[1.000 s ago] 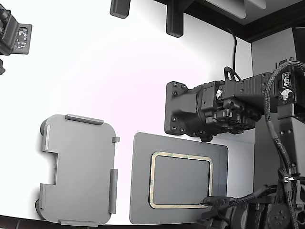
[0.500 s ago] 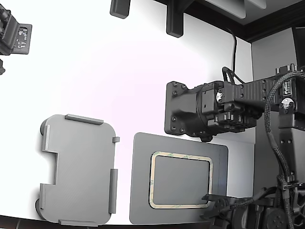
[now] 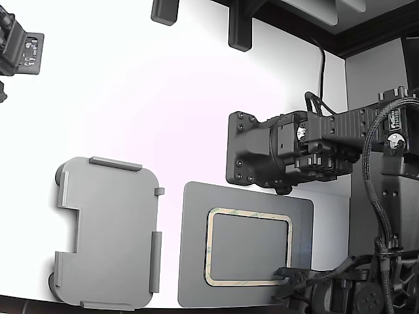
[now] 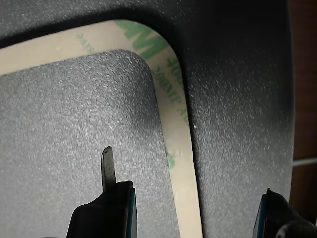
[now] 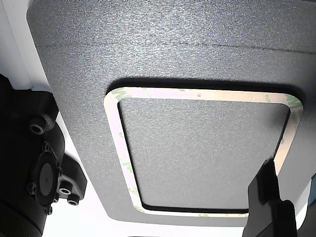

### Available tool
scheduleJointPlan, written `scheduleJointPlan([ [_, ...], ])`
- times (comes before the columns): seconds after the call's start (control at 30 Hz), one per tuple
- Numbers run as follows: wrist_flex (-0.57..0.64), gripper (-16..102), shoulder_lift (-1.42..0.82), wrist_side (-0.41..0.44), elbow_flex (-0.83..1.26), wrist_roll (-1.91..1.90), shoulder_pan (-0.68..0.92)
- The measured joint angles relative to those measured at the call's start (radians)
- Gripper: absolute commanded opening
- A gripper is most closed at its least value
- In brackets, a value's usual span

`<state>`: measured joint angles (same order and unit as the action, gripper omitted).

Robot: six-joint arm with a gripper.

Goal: Grab top frame and put it into gray box.

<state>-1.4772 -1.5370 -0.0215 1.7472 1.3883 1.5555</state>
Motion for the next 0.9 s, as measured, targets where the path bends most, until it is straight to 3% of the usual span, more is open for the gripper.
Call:
scheduleJointPlan([
  [0.4, -0.038, 95, 0.083, 0.015, -0.066, 0.127, -0.002],
  [0.9, -0.014, 99, 0.095, 0.003, -0.052, 0.172, -0.012],
])
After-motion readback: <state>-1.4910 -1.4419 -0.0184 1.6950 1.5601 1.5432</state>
